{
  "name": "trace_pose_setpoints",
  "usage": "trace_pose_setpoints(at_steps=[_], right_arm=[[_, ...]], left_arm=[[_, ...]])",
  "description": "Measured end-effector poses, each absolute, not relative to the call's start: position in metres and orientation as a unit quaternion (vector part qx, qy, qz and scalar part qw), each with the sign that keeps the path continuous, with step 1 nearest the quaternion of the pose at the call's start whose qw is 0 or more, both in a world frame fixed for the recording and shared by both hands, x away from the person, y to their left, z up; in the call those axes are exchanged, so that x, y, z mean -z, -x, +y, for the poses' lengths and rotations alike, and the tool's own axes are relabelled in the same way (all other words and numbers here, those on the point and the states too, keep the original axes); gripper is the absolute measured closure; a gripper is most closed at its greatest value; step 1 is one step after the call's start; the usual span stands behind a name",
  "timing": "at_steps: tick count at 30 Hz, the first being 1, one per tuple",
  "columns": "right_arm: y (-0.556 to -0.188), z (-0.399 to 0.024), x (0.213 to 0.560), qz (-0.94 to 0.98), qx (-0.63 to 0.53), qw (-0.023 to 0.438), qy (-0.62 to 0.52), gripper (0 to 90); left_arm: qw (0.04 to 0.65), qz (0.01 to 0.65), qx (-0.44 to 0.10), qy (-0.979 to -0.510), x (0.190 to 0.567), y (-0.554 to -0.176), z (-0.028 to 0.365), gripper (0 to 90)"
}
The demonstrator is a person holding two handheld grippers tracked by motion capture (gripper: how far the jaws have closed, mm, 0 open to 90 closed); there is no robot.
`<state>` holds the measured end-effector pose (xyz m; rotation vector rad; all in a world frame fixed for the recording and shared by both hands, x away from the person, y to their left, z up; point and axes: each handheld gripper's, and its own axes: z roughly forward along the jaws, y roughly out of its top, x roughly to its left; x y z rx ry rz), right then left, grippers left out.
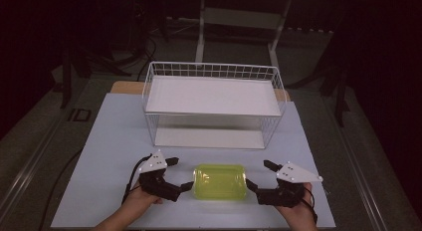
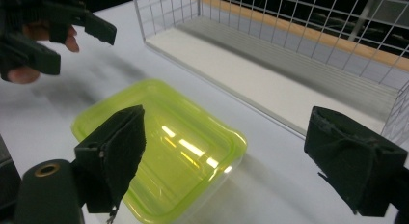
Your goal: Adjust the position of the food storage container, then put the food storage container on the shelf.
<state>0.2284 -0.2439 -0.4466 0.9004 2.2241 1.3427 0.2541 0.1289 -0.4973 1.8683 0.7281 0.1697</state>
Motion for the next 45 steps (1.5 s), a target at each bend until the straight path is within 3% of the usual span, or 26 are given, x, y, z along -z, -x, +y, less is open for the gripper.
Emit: trace_pose_setpoints(at_steps=[4,13,15,23,24,31,33,38,42,45], right_arm=[[-0.229,-0.245,0.448,0.795,-0.478,0.189,-0.322,17.7],[-0.245,-0.244,0.455,0.799,-0.459,0.129,-0.367,22.8],[-0.247,-0.240,0.461,0.804,-0.448,0.115,-0.373,24.2],[-0.254,-0.232,0.483,0.813,-0.411,0.077,-0.404,28.8],[-0.256,-0.230,0.485,0.814,-0.403,0.076,-0.412,33.1],[-0.260,-0.228,0.491,0.815,-0.384,0.062,-0.429,33.6],[-0.262,-0.228,0.495,0.819,-0.373,0.051,-0.434,38.0],[-0.262,-0.226,0.497,0.824,-0.366,0.039,-0.430,46.9],[-0.256,-0.224,0.493,0.827,-0.367,0.051,-0.424,59.7],[-0.254,-0.224,0.491,0.825,-0.369,0.051,-0.424,61.0]], left_arm=[[0.530,0.324,-0.050,-0.782,0.496,-0.254,0.127,1.3],[0.504,0.347,-0.011,-0.791,0.497,-0.255,0.117,2.0],[0.489,0.369,-0.008,-0.790,0.504,-0.256,0.116,12.2],[0.474,0.403,0.020,-0.782,0.516,-0.260,0.112,22.6],[0.472,0.415,0.030,-0.777,0.518,-0.262,0.111,27.0],[0.475,0.411,0.061,-0.776,0.524,-0.266,0.107,50.3],[0.478,0.409,0.065,-0.774,0.524,-0.265,0.104,56.4],[0.472,0.413,0.062,-0.776,0.522,-0.262,0.101,60.3],[0.466,0.421,0.062,-0.776,0.520,-0.257,0.097,63.8],[0.462,0.424,0.055,-0.777,0.518,-0.254,0.095,65.3]])
